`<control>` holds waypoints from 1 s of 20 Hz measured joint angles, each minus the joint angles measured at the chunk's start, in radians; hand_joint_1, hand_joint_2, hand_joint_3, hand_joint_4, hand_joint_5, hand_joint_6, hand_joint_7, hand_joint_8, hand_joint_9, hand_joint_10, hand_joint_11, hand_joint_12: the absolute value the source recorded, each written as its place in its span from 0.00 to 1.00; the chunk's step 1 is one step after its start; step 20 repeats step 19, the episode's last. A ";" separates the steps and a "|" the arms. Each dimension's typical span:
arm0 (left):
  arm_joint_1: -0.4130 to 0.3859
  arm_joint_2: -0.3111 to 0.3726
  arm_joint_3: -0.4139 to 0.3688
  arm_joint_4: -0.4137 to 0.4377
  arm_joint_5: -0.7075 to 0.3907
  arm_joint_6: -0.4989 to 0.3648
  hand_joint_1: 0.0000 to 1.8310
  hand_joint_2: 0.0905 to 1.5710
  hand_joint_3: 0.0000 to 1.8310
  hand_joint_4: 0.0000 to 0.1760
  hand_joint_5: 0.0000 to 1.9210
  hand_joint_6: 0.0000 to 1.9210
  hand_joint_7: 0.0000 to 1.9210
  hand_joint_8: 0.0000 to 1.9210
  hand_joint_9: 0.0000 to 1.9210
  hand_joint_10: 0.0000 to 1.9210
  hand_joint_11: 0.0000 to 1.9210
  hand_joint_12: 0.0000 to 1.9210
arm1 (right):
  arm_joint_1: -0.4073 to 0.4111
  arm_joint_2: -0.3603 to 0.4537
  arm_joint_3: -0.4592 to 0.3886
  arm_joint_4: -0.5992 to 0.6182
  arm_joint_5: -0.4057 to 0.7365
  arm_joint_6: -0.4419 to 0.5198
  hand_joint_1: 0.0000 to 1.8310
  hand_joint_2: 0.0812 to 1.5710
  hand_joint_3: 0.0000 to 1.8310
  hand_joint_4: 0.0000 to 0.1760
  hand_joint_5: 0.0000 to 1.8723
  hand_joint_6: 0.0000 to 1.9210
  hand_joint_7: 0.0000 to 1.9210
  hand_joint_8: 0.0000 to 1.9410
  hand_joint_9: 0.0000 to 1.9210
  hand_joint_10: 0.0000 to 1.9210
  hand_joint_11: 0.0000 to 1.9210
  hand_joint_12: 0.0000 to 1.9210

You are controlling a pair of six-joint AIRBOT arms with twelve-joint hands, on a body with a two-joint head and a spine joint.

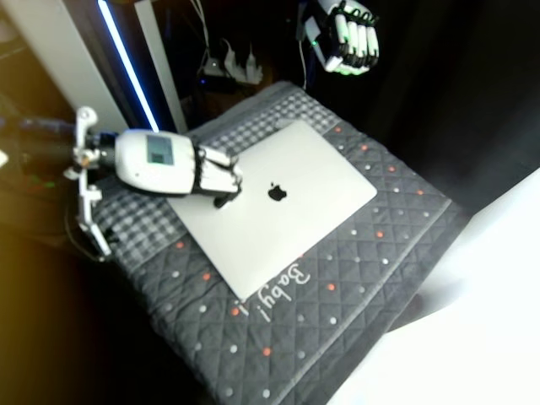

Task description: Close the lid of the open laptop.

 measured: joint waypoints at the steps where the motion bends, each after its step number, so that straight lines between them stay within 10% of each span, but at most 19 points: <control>1: 0.000 0.001 0.000 -0.007 0.002 0.001 0.51 0.95 0.00 0.00 0.15 1.00 0.23 0.96 0.10 0.79 0.03 0.90 | 0.000 0.023 -0.017 0.066 0.024 -0.079 0.41 0.89 0.00 0.00 0.00 0.10 0.05 0.00 0.00 0.21 0.00 0.59; 2: 0.000 0.001 0.000 -0.010 0.000 0.000 0.50 0.95 0.00 0.00 0.15 1.00 0.23 0.96 0.08 0.75 0.01 0.88 | 0.000 0.038 -0.029 0.117 0.043 -0.142 0.40 0.89 0.00 0.11 0.00 0.07 0.03 0.00 0.00 0.17 0.00 0.52; 4: 0.000 0.001 0.004 -0.010 0.000 0.000 0.43 0.94 0.00 0.00 0.07 0.37 0.13 0.32 0.10 0.40 0.00 0.65 | 0.000 0.047 -0.032 0.172 0.086 -0.156 0.25 0.93 0.01 0.12 0.00 0.00 0.00 0.00 0.00 0.05 0.00 0.51; 6: 0.000 0.001 0.005 -0.016 -0.010 0.001 0.37 0.93 0.00 0.00 0.07 0.07 0.12 0.03 0.11 0.10 0.00 0.43 | 0.000 0.052 -0.037 0.192 0.105 -0.156 0.19 0.95 0.01 0.12 0.00 0.00 0.00 0.00 0.00 0.00 0.00 0.07; 7: 0.000 0.001 0.006 -0.026 -0.018 0.001 0.22 0.92 0.00 0.35 0.00 0.00 0.01 0.00 0.02 0.01 0.00 0.16 | 0.000 0.061 -0.039 0.203 0.112 -0.158 0.20 0.93 0.00 0.22 0.00 0.00 0.00 0.00 0.00 0.00 0.00 0.00; 9: 0.000 0.005 0.013 -0.049 -0.029 0.001 0.13 0.84 0.00 0.48 0.00 0.00 0.00 0.00 0.00 0.00 0.00 0.01 | 0.000 0.071 -0.037 0.252 0.118 -0.168 0.15 0.90 0.00 0.19 0.00 0.00 0.00 0.00 0.00 0.00 0.00 0.00; 15: 0.000 0.014 0.025 -0.078 -0.100 -0.023 0.15 0.81 0.01 0.80 0.00 0.00 0.00 0.00 0.00 0.00 0.00 0.00 | -0.014 0.101 -0.087 0.351 0.138 -0.334 0.09 0.92 0.00 0.06 0.00 0.00 0.00 0.00 0.00 0.00 0.00 0.00; 16: 0.000 0.016 0.026 -0.083 -0.109 -0.023 0.05 0.85 0.01 0.41 0.00 0.00 0.00 0.00 0.00 0.00 0.00 0.00 | -0.026 0.109 -0.087 0.362 0.169 -0.337 0.11 0.91 0.00 0.20 0.00 0.00 0.00 0.00 0.00 0.00 0.00 0.00; 17: 0.000 0.021 0.029 -0.085 -0.120 -0.023 0.04 0.84 0.01 0.35 0.00 0.00 0.00 0.00 0.00 0.00 0.00 0.00 | -0.032 0.120 -0.087 0.381 0.188 -0.338 0.12 0.90 0.00 0.24 0.00 0.00 0.00 0.00 0.00 0.00 0.00 0.00; 18: 0.000 0.027 0.029 -0.087 -0.127 -0.023 0.09 0.82 0.00 0.79 0.00 0.00 0.00 0.00 0.00 0.00 0.00 0.00 | -0.045 0.129 -0.087 0.403 0.216 -0.339 0.20 0.86 0.00 0.38 0.00 0.00 0.00 0.00 0.00 0.00 0.00 0.00; 20: 0.000 0.031 0.029 -0.096 -0.149 -0.024 0.09 0.82 0.00 0.79 0.00 0.00 0.00 0.00 0.00 0.00 0.00 0.00 | -0.052 0.136 -0.087 0.420 0.239 -0.338 0.20 0.86 0.00 0.38 0.00 0.00 0.00 0.00 0.00 0.00 0.00 0.00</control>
